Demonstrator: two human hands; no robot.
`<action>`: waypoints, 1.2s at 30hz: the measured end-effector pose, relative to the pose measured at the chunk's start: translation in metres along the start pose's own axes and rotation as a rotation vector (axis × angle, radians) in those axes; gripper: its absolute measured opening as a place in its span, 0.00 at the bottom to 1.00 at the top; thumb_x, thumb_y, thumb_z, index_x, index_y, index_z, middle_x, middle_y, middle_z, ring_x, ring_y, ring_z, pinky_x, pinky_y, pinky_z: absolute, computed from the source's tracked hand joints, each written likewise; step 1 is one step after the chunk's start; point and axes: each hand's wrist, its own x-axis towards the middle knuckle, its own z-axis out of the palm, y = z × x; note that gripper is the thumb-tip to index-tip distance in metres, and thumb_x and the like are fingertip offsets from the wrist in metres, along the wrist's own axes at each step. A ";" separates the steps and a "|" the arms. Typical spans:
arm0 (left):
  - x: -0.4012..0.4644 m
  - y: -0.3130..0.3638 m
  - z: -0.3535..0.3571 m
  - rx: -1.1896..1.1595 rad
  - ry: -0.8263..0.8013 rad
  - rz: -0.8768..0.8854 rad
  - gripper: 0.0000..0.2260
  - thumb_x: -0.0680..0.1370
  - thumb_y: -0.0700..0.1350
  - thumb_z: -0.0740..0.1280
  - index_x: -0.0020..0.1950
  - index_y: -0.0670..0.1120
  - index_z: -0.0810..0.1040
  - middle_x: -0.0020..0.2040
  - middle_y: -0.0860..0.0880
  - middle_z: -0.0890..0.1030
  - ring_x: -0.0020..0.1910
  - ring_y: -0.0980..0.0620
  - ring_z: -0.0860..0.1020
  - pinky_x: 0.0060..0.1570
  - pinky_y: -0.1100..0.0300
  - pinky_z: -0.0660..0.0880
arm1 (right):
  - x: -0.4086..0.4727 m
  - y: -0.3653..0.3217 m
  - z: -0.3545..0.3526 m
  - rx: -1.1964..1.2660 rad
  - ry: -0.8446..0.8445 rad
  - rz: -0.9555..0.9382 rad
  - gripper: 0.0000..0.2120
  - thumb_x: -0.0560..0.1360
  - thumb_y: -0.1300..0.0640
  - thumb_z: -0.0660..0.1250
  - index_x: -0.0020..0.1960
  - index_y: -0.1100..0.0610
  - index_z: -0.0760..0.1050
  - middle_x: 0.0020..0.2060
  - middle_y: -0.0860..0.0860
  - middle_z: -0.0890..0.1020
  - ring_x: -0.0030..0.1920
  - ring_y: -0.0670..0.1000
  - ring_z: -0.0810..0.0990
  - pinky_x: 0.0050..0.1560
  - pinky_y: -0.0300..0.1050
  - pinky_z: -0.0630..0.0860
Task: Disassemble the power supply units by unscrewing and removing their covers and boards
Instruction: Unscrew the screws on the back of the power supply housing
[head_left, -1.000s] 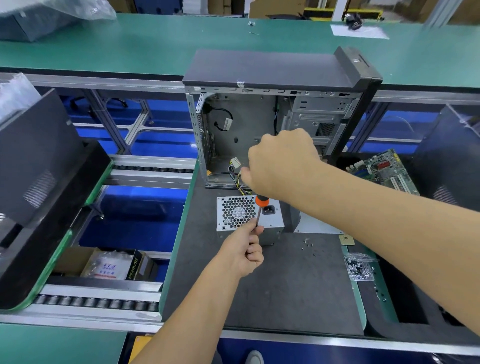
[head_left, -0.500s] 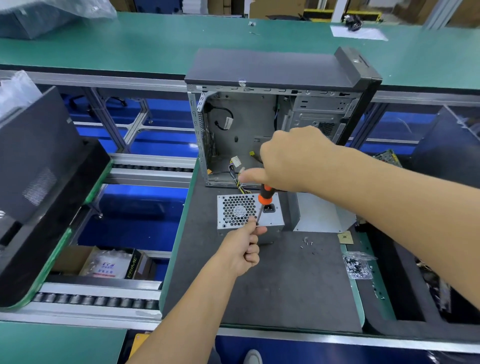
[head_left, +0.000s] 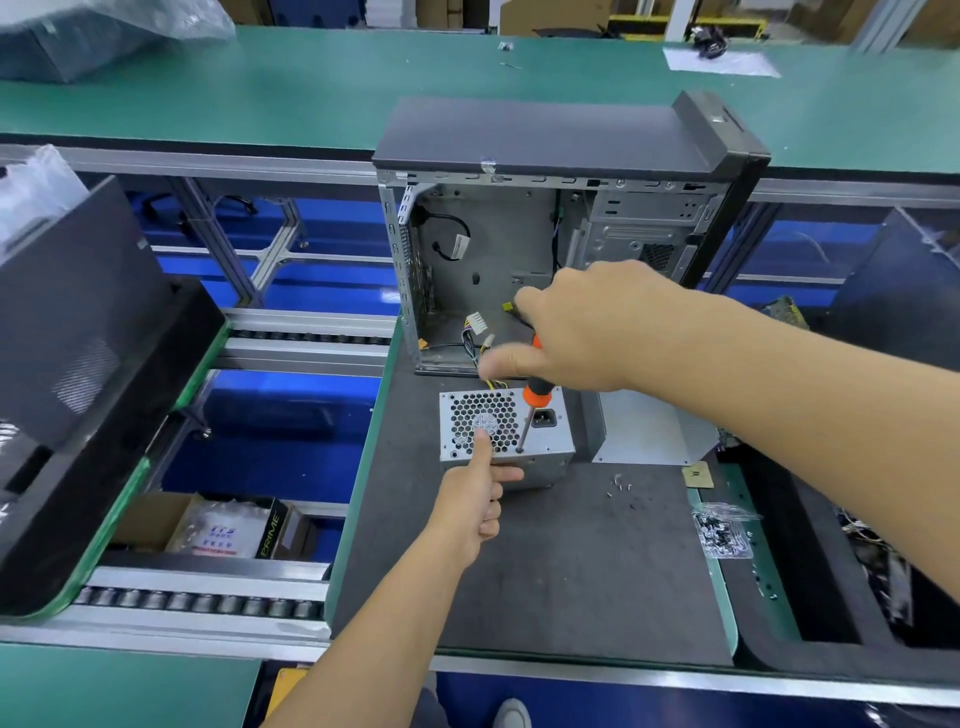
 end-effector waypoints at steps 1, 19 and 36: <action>0.000 0.001 -0.001 0.023 0.020 0.002 0.33 0.79 0.69 0.57 0.51 0.41 0.84 0.28 0.53 0.61 0.25 0.56 0.55 0.23 0.62 0.53 | 0.000 -0.001 0.000 -0.053 0.023 0.010 0.41 0.68 0.22 0.38 0.49 0.56 0.70 0.33 0.50 0.64 0.37 0.56 0.68 0.28 0.44 0.57; 0.016 0.011 -0.002 0.079 0.112 0.069 0.31 0.78 0.68 0.62 0.47 0.39 0.84 0.28 0.52 0.60 0.24 0.54 0.55 0.22 0.61 0.55 | 0.003 0.016 0.005 0.301 -0.124 -0.144 0.12 0.76 0.51 0.67 0.54 0.42 0.66 0.48 0.47 0.64 0.52 0.54 0.65 0.49 0.51 0.66; 0.009 0.015 -0.008 0.118 0.083 0.039 0.32 0.78 0.69 0.60 0.49 0.40 0.85 0.30 0.52 0.59 0.25 0.54 0.54 0.22 0.61 0.53 | 0.018 -0.006 0.001 0.114 0.056 -0.025 0.23 0.78 0.33 0.55 0.50 0.53 0.72 0.35 0.51 0.67 0.34 0.55 0.69 0.31 0.45 0.64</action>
